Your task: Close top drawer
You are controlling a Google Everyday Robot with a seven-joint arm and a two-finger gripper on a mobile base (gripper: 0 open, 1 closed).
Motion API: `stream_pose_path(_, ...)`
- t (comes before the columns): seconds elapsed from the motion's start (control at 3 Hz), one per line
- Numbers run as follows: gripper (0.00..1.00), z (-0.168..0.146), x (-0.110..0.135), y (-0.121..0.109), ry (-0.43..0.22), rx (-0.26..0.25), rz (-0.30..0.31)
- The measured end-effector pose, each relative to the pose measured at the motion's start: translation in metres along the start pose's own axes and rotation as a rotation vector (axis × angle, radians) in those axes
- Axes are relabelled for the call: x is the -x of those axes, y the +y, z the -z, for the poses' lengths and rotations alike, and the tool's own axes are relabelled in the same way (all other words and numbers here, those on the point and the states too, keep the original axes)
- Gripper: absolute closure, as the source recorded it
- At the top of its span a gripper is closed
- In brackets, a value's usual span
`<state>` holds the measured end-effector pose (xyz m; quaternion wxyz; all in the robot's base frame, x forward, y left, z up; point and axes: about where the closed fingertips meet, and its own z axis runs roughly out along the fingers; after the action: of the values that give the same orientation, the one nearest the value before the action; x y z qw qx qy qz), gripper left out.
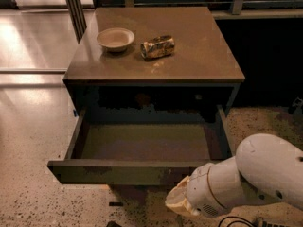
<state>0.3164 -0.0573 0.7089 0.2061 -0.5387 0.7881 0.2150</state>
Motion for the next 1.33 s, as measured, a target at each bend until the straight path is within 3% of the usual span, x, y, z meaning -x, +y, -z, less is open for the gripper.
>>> stream_pose_path(0.33,1.0,-0.007,-0.003,-0.008,-0.007,-0.05,-0.011)
stream_pose_path(0.67,1.0,-0.011,-0.002,-0.011,-0.008,-0.062,-0.017)
stream_pose_path(1.0,1.0,-0.027,0.01,-0.028,-0.03,-0.122,-0.053)
stream_pose_path(1.33,1.0,-0.048,0.004,-0.033,-0.009,-0.139,-0.05)
